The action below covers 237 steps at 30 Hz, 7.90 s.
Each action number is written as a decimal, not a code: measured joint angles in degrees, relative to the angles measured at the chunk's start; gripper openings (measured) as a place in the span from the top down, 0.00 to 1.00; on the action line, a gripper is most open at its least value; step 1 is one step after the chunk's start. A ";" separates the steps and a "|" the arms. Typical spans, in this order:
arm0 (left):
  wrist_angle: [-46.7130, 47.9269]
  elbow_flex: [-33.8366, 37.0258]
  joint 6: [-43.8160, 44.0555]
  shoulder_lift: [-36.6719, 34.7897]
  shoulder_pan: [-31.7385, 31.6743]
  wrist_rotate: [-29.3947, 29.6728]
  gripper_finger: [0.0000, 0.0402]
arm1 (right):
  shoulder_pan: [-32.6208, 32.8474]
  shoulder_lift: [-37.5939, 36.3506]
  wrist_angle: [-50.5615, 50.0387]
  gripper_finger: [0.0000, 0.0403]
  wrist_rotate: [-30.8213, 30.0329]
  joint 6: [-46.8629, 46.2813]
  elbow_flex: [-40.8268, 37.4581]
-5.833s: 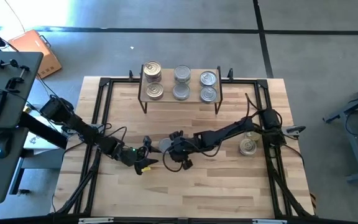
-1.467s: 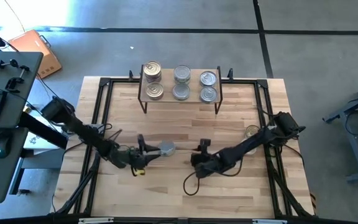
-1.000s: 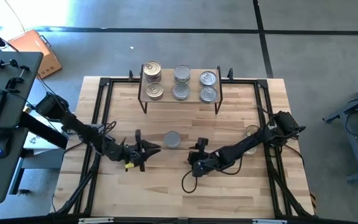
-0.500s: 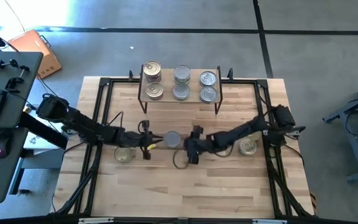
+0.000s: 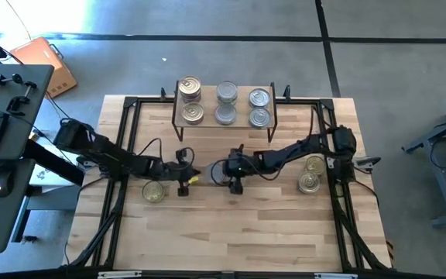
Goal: Stack canned seafood by type on shelf
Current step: Stack the green and white tuna can on top of the green and white tuna can on the shelf
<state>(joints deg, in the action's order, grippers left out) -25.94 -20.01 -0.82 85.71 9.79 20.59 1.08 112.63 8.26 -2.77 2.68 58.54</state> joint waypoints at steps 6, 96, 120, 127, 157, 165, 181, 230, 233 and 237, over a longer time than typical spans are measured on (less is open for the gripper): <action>-8.46 0.04 -1.31 4.91 -2.79 -6.66 1.00 | 0.99 0.76 3.58 0.10 2.84 1.54 -0.02; -19.28 -5.64 -0.36 13.66 2.47 -15.84 1.00 | 19.92 0.85 -1.40 0.10 -18.39 -26.22 -0.37; -14.76 -8.51 -1.49 9.45 -2.56 -20.91 1.00 | 26.18 0.89 -0.81 0.10 -36.05 -36.12 -0.33; -10.22 -16.74 -4.39 17.19 -4.63 -23.82 1.00 | 26.18 0.89 -0.27 0.10 -35.69 -35.11 -0.33; -0.65 -19.85 -4.92 16.33 -6.75 -23.35 1.00 | 26.23 0.89 -0.21 0.10 -33.66 -34.12 -0.33; -1.21 -19.82 -4.83 16.68 -6.30 -24.55 1.00 | 26.23 0.89 -0.20 0.10 -33.65 -34.12 -0.33; -2.27 -20.08 -4.49 20.07 -7.48 -24.75 1.00 | 28.42 0.59 -4.74 0.10 -39.35 -21.23 3.46; 0.29 -19.61 -3.78 21.50 -10.67 -29.05 1.00 | 20.70 6.05 -0.87 0.48 -40.28 15.15 6.27; 0.09 -19.62 -3.76 21.46 -10.36 -28.79 1.00 | 20.70 6.05 -1.17 0.65 -40.24 11.71 6.27; 1.07 -19.56 -3.95 20.25 -9.38 -27.59 1.00 | 21.93 5.52 -2.37 0.69 -40.55 8.55 6.27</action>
<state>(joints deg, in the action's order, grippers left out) -24.87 -39.57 -4.77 105.95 0.41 -7.01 23.02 118.15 5.89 -43.32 11.23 64.82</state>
